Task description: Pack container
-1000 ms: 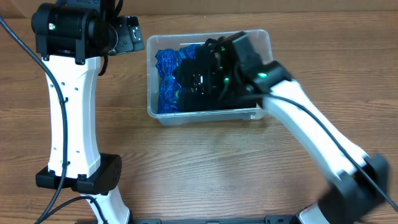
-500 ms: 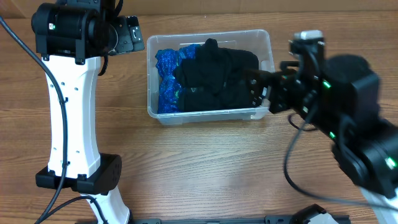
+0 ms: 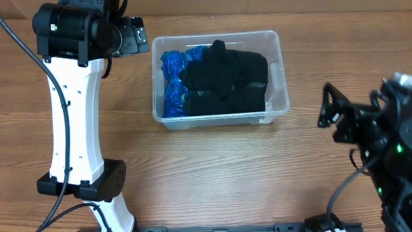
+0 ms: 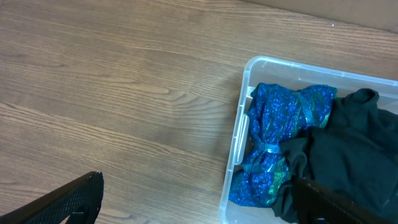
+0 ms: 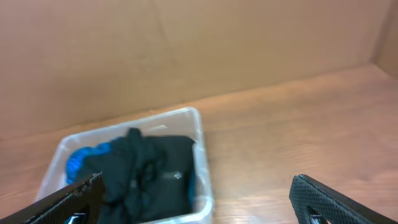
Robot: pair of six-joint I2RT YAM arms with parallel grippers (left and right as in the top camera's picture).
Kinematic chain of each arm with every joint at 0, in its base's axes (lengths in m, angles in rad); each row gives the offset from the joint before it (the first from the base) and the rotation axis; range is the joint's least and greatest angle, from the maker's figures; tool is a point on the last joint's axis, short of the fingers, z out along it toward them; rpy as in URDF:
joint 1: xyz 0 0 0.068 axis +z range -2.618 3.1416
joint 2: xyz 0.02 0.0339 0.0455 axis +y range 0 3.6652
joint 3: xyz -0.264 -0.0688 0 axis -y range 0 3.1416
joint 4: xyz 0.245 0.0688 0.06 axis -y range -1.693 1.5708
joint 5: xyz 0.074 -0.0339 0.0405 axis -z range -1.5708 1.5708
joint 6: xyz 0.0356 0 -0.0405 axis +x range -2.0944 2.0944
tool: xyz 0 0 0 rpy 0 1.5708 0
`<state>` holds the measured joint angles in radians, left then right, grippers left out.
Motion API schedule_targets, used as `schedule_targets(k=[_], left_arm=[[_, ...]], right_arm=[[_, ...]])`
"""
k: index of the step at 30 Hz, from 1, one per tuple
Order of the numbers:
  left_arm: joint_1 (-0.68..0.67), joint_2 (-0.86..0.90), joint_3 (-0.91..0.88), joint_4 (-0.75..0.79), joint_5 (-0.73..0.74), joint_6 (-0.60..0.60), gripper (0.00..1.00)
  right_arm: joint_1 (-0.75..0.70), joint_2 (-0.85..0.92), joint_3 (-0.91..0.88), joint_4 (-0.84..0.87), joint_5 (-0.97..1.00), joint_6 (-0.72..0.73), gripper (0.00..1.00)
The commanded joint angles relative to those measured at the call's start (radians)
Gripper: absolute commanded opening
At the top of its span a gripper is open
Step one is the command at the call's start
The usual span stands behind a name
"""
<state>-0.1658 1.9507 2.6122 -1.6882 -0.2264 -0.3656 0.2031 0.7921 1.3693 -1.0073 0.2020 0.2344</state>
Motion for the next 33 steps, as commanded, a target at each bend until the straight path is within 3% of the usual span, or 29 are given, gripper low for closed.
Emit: schedule_targets(k=[1, 13, 23, 33], left_arm=[[0.002, 0.006, 0.008, -0.001, -0.017, 0.007, 1.00], [0.002, 0.006, 0.008, -0.001, -0.017, 0.007, 1.00], [0.002, 0.006, 0.008, -0.001, -0.017, 0.007, 1.00], [0.002, 0.006, 0.008, -0.001, -0.017, 0.007, 1.00]], right_arm=[[-0.032, -0.132, -0.100, 0.011, 0.014, 0.001, 1.00], [-0.094, -0.554, -0.780, 0.304, 0.059, 0.001, 1.00], [-0.098, -0.791, -1.039, 0.334, 0.059, 0.001, 1.00], [-0.099, -0.788, -1.204, 0.326, 0.038, 0.001, 1.00]])
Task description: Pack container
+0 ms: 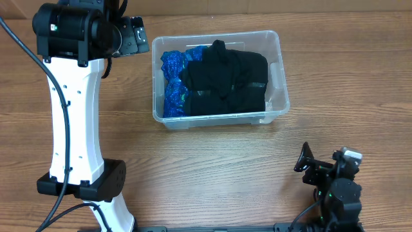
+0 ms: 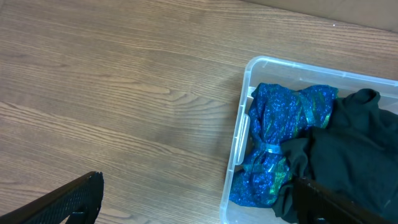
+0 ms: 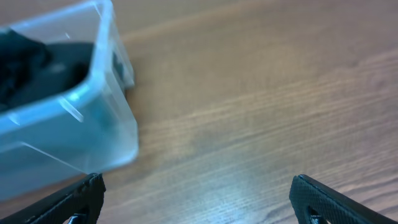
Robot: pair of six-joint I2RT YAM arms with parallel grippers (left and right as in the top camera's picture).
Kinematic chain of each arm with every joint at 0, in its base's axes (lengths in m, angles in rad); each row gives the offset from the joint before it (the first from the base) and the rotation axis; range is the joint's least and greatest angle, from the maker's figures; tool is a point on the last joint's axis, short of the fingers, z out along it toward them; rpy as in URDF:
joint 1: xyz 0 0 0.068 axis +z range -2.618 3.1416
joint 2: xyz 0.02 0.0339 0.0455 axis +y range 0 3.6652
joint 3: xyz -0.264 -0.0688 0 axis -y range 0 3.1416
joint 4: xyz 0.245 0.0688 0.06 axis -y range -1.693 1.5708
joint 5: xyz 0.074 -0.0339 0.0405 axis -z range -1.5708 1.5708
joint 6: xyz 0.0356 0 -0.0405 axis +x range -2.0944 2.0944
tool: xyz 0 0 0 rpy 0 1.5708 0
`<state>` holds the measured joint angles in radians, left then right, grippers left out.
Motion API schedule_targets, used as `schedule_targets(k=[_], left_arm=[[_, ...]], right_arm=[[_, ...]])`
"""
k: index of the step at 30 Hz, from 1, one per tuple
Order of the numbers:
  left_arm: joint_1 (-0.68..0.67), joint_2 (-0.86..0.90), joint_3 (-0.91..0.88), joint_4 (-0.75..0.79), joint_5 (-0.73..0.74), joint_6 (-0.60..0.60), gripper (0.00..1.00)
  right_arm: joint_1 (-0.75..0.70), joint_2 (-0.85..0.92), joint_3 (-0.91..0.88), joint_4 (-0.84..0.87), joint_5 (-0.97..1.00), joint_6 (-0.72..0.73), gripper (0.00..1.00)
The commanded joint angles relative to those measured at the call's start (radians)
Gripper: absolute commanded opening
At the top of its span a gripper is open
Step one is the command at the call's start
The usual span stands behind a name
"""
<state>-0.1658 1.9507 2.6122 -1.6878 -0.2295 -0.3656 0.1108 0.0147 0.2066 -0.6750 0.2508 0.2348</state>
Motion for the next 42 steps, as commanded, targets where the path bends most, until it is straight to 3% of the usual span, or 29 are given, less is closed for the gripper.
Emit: schedule_targets(k=[1, 19, 22, 28, 30, 34, 37, 42], left_arm=[[0.002, 0.006, 0.008, -0.002, -0.014, 0.007, 1.00], [0.002, 0.006, 0.008, -0.002, -0.013, 0.007, 1.00], [0.009, -0.029, 0.008, -0.002, -0.140, 0.112, 1.00], [-0.026, -0.146, -0.076, 0.037, -0.155, 0.137, 1.00], [-0.023, -0.254, -0.242, 0.209, -0.077, 0.196, 1.00], [-0.005, -0.496, -0.693, 0.622, 0.157, 0.469, 1.00], [-0.001, -0.691, -1.063, 0.838, 0.171, 0.492, 1.00], [0.007, -0.972, -1.538, 1.039, 0.171, 0.490, 1.00]], right_arm=[[-0.006, -0.011, -0.042, -0.002, -0.021, 0.000, 1.00], [-0.006, -0.011, -0.042, -0.003, -0.027, 0.000, 1.00], [-0.006, -0.010, -0.042, -0.003, -0.027, 0.000, 1.00], [-0.006, -0.011, -0.042, -0.003, -0.027, 0.000, 1.00], [-0.006, -0.010, -0.042, -0.003, -0.027, 0.000, 1.00], [-0.006, -0.011, -0.042, -0.003, -0.027, 0.000, 1.00], [-0.006, -0.010, -0.042, -0.003, -0.027, 0.000, 1.00], [-0.006, -0.010, -0.042, -0.003, -0.027, 0.000, 1.00]])
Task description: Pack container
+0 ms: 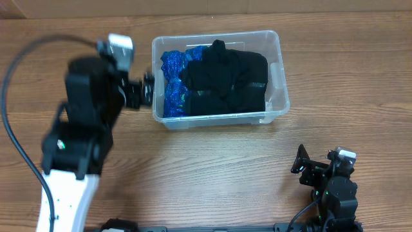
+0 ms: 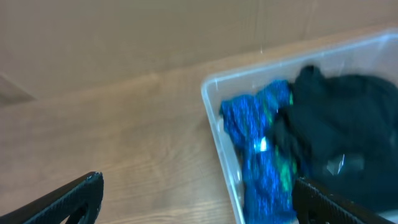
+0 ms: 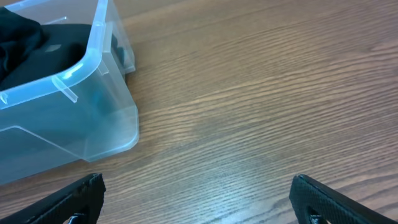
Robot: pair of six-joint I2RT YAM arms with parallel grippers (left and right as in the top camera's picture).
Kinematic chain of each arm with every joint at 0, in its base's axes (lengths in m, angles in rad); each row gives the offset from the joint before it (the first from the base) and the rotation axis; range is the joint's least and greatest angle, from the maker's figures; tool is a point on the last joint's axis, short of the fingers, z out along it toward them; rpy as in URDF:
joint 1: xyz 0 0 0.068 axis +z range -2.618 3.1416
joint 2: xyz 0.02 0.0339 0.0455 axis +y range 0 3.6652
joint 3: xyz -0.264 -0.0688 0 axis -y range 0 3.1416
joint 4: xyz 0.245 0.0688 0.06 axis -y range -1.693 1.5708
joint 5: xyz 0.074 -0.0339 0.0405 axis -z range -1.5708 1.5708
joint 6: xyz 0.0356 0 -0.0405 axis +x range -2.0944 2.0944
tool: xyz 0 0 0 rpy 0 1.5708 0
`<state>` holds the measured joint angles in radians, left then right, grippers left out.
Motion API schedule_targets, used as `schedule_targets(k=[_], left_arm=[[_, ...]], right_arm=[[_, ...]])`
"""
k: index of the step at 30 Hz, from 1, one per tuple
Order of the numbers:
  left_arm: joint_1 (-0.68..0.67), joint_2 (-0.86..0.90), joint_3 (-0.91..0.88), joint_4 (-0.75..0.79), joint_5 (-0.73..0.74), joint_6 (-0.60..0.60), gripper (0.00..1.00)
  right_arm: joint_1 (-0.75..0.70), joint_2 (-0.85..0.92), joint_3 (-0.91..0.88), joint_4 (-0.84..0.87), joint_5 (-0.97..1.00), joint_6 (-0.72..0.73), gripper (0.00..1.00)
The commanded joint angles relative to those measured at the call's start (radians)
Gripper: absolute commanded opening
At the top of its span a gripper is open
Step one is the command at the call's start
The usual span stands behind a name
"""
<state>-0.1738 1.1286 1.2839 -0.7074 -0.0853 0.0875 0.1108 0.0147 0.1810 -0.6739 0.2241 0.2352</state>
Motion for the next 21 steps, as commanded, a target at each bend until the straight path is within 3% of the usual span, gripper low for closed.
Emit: schedule_targets(k=[1, 6, 11, 14, 21], left_arm=[[0.022, -0.222, -0.321, 0.101, 0.027, 0.037, 1.00], [0.032, -0.551, -0.745, 0.302, 0.055, 0.036, 1.00], [0.050, -0.826, -1.039, 0.408, 0.079, -0.011, 1.00], [0.050, -0.958, -1.138, 0.409, 0.079, -0.043, 1.00], [0.050, -1.088, -1.195, 0.418, 0.078, -0.050, 1.00]], right_arm=[[-0.006, -0.011, -0.016, -0.004, 0.000, 0.000, 1.00], [-0.006, -0.010, -0.016, -0.004, 0.000, 0.000, 1.00], [-0.006, -0.010, -0.016, -0.004, 0.000, 0.000, 1.00], [-0.006, -0.010, -0.016, -0.004, 0.000, 0.000, 1.00], [-0.006, -0.010, -0.016, -0.004, 0.000, 0.000, 1.00]])
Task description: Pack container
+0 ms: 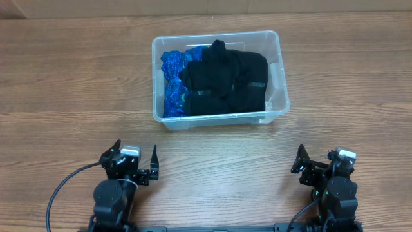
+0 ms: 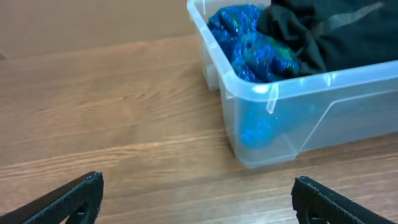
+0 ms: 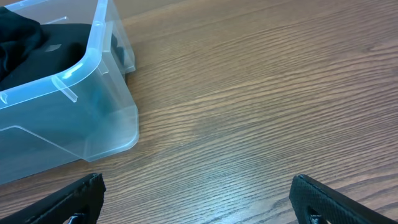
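A clear plastic container stands at the back middle of the wooden table. It holds a black garment filling most of it and a sparkly blue garment at its left end. My left gripper rests low at the front left, open and holding nothing. My right gripper rests low at the front right, open as well. The left wrist view faces the container with the blue garment and the black garment inside it. The right wrist view catches the container's right corner.
Bare wooden tabletop lies between the container and both grippers. A brown cardboard wall stands behind the table.
My left arm stood raised beside the container's left side; now it is folded low at the table's front left, gripper still open. The right arm and the container's contents are unchanged.
First my left arm stood tall at the container's back left and my right arm hung at the right edge. Then the right arm was folded low at the front right. Later the left arm leaned lower; now both rest at the front, open, with the garments unmoved.
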Robot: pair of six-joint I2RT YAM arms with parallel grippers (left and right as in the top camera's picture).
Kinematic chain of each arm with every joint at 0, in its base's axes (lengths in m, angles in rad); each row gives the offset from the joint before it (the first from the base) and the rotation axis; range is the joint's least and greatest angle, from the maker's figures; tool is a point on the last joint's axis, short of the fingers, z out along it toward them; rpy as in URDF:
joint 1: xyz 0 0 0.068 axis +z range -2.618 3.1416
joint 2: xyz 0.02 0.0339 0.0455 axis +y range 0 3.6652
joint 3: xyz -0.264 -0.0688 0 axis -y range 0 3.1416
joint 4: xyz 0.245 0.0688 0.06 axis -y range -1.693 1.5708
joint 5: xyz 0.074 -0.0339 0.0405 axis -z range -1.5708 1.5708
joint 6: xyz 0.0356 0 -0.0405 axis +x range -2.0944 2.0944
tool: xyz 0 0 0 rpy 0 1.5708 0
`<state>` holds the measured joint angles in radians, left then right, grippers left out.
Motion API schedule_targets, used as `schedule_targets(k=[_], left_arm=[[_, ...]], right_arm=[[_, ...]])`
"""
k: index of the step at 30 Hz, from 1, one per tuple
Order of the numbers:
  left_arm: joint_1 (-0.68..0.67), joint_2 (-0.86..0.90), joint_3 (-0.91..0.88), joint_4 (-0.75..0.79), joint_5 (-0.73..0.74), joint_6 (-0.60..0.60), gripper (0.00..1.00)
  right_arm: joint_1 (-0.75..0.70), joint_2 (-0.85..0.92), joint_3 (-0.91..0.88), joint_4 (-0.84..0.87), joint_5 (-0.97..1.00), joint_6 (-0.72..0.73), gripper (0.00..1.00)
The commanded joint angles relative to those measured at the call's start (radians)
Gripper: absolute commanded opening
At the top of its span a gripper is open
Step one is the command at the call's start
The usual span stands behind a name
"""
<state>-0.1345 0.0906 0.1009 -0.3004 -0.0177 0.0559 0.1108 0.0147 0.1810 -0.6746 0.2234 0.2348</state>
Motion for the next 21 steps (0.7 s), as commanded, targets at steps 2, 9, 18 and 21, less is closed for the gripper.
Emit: schedule_targets(k=[2, 9, 18, 21], left_arm=[[0.011, -0.090, -0.013, 0.011, 0.011, -0.019, 1.00], [0.011, -0.086, -0.012, 0.011, 0.011, -0.018, 1.00], [0.011, -0.086, -0.013, 0.011, 0.011, -0.018, 1.00], [0.011, -0.086, -0.012, 0.011, 0.011, -0.018, 1.00]], right_arm=[[-0.006, -0.010, -0.016, -0.003, 0.001, 0.000, 1.00], [-0.006, -0.011, -0.016, -0.003, 0.001, 0.000, 1.00], [-0.006, -0.010, -0.016, -0.003, 0.001, 0.000, 1.00], [-0.006, -0.011, -0.016, -0.003, 0.001, 0.000, 1.00]])
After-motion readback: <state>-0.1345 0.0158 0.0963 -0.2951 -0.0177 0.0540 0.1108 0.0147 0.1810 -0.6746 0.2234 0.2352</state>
